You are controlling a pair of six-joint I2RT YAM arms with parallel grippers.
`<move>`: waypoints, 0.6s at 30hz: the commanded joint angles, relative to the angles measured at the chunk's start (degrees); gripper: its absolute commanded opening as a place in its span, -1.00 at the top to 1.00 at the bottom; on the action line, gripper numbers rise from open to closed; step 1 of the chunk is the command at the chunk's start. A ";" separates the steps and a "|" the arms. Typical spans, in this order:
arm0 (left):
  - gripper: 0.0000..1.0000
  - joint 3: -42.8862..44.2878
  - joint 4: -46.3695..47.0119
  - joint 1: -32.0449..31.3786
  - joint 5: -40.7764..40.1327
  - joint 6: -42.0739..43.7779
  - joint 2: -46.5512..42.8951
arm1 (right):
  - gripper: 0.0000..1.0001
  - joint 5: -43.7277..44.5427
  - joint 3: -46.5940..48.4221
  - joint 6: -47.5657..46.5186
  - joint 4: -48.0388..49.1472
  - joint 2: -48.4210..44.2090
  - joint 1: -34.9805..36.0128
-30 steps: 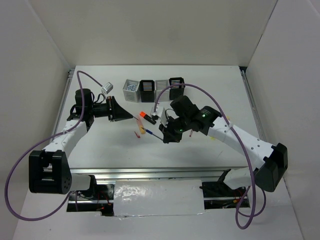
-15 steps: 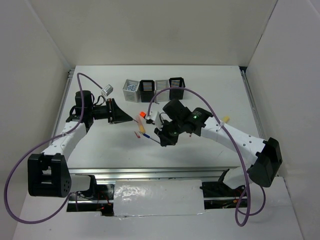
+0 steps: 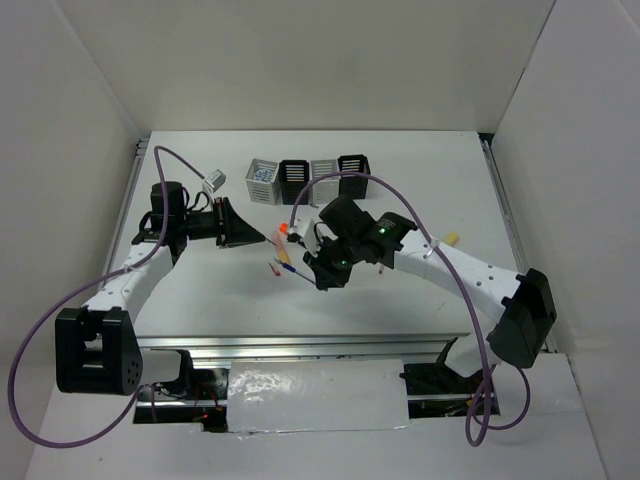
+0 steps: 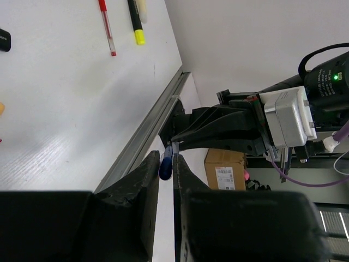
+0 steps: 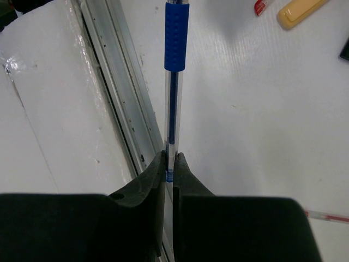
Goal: Sort the stationery into containers
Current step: Close the pen cap on the pen.
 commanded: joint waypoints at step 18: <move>1.00 -0.14 -0.47 -1.64 0.61 1.91 -1.31 | 1.00 -0.08 4.83 1.19 0.80 1.62 -1.37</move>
